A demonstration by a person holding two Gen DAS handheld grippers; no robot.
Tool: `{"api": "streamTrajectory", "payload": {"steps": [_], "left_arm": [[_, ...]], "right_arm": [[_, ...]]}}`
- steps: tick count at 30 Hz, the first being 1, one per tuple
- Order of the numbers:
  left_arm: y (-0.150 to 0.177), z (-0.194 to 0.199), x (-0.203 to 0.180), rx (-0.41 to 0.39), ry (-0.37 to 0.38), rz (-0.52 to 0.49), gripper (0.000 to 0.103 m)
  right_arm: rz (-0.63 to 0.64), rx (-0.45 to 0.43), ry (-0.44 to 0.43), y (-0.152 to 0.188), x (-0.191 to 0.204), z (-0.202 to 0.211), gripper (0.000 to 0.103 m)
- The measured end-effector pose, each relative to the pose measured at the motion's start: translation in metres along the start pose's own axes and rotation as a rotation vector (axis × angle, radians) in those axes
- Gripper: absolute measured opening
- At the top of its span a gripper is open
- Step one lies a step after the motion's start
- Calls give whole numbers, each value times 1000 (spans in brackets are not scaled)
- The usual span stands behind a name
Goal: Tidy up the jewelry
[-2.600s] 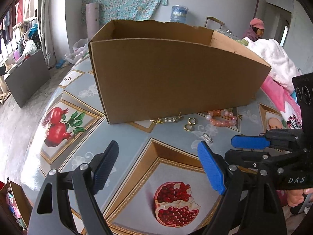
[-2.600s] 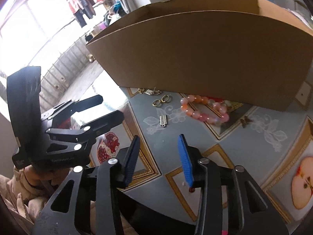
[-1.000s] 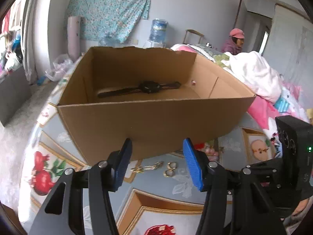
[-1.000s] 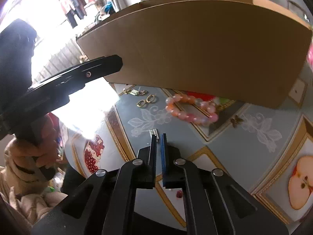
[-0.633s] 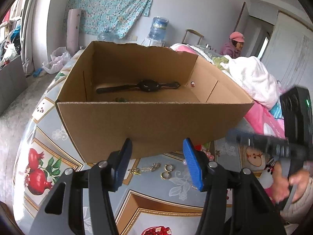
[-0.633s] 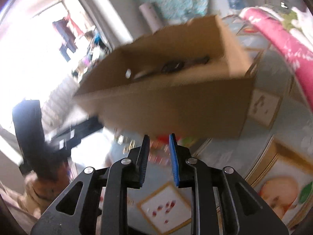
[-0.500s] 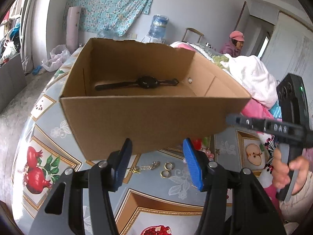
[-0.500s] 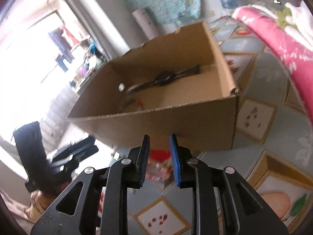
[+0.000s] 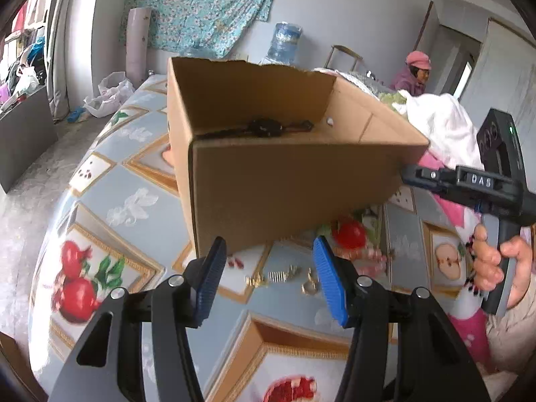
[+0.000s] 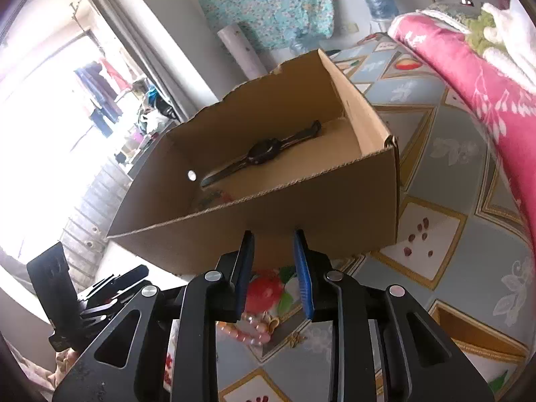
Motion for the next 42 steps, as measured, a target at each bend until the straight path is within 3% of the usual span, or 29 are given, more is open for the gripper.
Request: {"api": "streamTrajectory", "payload": {"steps": [3,10,17,22,30,39,42], "left_arm": [[17,6,-12,35,20,-23,52],[38,0,-59,90,79,-203,52],[44,-23,-94,141,109,-355,46],[48,-39,-96,188,88,-358,34],[49,-40,-101,192,65,-397,31],[49,-42,-101,192,49,-406,16],[49,-42,-101,186,51,-402,16]], "right_arm": [[35,36,1,17,6,3,37],[17,160,-23,73,16,-14,38],[41,167,-1,88,23,-23,35],[49,141,9,82,19,-20,35],[26,129,-8,83,8,-19,34],[20,122,-14,84,6,-19,32],[19,120,-7,84,5,-18,32]]}}
Point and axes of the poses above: each gripper's, at about its wrist camera, not at the fingertips, and z roughly against the way its jaws point, x to its left, y to its underside, the point moved 5 cm from there along -z, roughly the way its jaws point, and after that the axes turned 5 degrees about -z, right-handed, at the moved point
